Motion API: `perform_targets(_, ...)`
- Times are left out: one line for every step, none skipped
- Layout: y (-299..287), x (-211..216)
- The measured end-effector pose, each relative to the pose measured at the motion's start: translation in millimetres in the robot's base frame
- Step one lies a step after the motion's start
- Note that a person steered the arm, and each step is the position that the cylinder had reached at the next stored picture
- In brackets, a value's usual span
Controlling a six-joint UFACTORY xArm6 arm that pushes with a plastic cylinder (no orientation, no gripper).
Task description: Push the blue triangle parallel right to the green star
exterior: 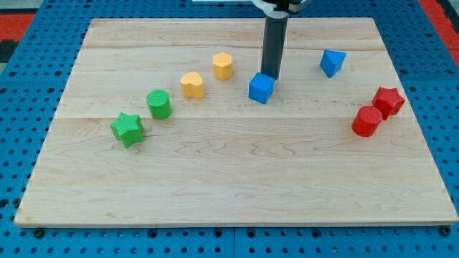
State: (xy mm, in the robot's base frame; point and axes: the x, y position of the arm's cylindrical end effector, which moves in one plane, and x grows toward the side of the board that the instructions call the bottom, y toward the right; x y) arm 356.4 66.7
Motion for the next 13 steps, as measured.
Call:
perform_targets(0,1)
perform_targets(1,-36)
perform_targets(14,-101)
perform_targets(91,-128)
perform_targets(125,-128)
perform_targets(143,-116)
perform_targets(158,-92)
perform_targets(158,-66)
perform_targets(158,-38)
perform_targets(152,-31)
perform_targets(147,-31)
perform_targets(156,-43)
perform_targets(157,-66)
